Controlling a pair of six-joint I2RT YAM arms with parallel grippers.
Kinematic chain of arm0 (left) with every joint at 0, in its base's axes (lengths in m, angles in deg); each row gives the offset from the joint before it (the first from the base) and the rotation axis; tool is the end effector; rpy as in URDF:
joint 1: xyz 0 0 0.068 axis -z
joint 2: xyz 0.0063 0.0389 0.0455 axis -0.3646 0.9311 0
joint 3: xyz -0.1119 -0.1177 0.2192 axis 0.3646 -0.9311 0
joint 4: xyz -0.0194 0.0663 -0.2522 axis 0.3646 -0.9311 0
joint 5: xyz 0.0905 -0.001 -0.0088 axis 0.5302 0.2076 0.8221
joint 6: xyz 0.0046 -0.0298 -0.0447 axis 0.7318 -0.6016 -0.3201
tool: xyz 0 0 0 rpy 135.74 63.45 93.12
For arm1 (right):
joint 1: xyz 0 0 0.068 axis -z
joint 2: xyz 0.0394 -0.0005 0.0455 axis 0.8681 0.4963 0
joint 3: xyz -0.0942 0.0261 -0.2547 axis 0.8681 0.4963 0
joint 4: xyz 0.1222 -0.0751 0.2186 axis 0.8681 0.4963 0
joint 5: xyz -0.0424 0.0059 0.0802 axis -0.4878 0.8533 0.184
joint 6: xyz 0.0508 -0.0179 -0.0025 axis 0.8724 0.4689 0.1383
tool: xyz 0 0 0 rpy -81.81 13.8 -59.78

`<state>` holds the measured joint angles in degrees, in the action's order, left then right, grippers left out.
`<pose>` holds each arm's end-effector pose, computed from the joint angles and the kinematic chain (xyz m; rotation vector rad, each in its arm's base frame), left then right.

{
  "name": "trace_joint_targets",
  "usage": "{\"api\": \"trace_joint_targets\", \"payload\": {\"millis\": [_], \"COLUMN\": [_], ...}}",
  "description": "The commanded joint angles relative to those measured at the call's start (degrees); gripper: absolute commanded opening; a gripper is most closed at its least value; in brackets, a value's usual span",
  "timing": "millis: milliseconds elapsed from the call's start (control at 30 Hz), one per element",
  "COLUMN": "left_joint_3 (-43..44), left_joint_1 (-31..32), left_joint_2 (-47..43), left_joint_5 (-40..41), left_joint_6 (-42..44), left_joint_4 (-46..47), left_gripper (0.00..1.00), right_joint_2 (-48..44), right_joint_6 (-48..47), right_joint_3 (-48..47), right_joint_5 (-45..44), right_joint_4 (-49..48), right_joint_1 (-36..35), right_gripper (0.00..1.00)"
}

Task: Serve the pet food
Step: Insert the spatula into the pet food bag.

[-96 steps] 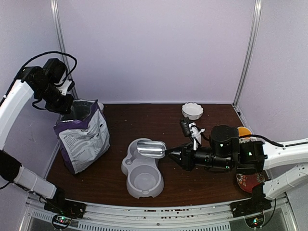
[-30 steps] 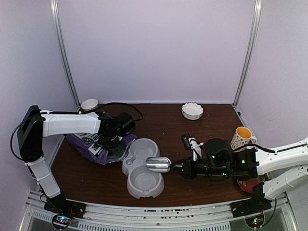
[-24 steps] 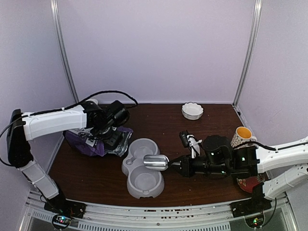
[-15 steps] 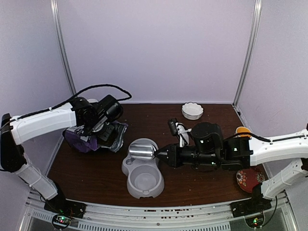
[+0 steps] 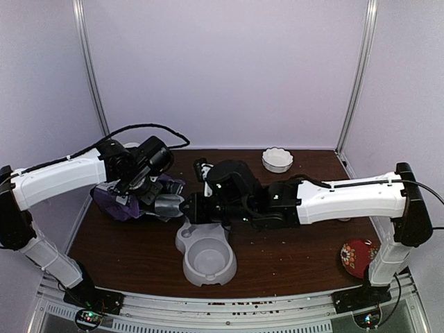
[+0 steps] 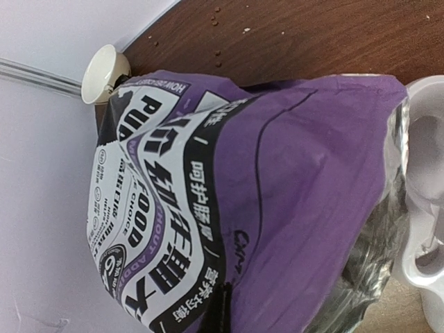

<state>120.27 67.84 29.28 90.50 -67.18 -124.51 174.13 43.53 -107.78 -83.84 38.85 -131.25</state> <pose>0.2140 -0.1957 0.2913 0.4615 2.4384 0.3995 0.1353 0.3895 0.2986 -0.4520 2.2179 1.1956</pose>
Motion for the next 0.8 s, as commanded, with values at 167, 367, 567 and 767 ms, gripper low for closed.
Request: {"api": "trace_joint_targets", "payload": {"millis": [167, 367, 567, 767], "left_joint_3": [-5.52, -6.71, -10.82, -14.58], "left_joint_1": [-3.03, -3.04, -2.99, -3.04], "left_joint_2": [-8.91, -11.79, -16.09, -19.8], "left_joint_5": [-9.36, -13.81, -14.32, -15.53], "left_joint_6": [2.61, 0.92, -1.1, -3.92], "left_joint_4": [8.13, 8.36, 8.54, 12.49], "left_gripper": [0.0, 0.0, 0.0, 0.0], "right_joint_2": [10.55, 16.81, 20.68, 21.04], "right_joint_6": [0.71, 1.62, 3.59, 4.91], "right_joint_3": [-11.99, -17.87, -18.82, -17.83], "right_joint_5": [-1.62, -0.06, -0.43, -2.63], "right_joint_4": [2.97, 3.75, 6.32, 10.95], "right_joint_1": [0.88, 1.11, 1.38, 0.97], "right_gripper": [0.0, 0.0, 0.0, 0.0]}}
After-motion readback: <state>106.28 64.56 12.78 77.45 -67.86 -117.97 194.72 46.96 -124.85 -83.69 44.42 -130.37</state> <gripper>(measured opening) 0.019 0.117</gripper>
